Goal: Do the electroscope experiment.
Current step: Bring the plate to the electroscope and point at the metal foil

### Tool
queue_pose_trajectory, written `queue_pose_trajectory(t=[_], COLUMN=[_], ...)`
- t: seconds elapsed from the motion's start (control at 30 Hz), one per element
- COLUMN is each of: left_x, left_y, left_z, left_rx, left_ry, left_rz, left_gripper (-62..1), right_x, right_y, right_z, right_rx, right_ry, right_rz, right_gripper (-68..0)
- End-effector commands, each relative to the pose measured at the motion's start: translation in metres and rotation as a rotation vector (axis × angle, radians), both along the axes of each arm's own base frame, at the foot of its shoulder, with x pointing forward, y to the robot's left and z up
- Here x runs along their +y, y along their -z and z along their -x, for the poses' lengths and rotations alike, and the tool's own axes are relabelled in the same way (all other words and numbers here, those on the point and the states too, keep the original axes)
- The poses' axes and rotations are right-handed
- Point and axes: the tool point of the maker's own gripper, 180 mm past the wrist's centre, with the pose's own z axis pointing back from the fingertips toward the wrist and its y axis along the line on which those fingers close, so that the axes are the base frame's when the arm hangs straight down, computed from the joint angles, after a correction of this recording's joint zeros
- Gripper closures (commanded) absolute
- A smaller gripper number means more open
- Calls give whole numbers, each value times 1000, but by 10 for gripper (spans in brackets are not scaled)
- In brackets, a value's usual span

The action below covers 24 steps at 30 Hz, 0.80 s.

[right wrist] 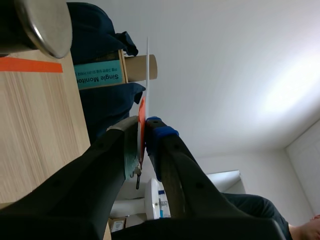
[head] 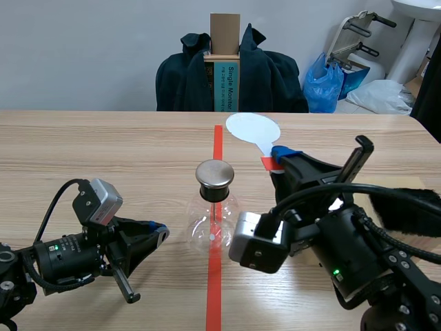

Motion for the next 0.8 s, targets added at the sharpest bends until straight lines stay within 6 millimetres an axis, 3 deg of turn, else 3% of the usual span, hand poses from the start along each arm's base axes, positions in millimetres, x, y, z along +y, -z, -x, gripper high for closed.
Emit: queue_pose_trajectory(t=[0.0,0.23,0.77], left_x=[-1,-1,-2], left_y=[-10,-10,-10], left_z=[-8,-8,-8], left_rx=[-30,-31,-31], left_ry=[-5,-5,-5], left_rz=[21,21,22], left_gripper=[-29,-29,-29], right_x=[-1,-3,-27], right_y=[-6,6,8], right_z=[-1,-1,-12], right_rx=[-29,6,19], right_ry=[-9,10,140], right_rz=[5,1,3], right_gripper=[-8,-8,-8])
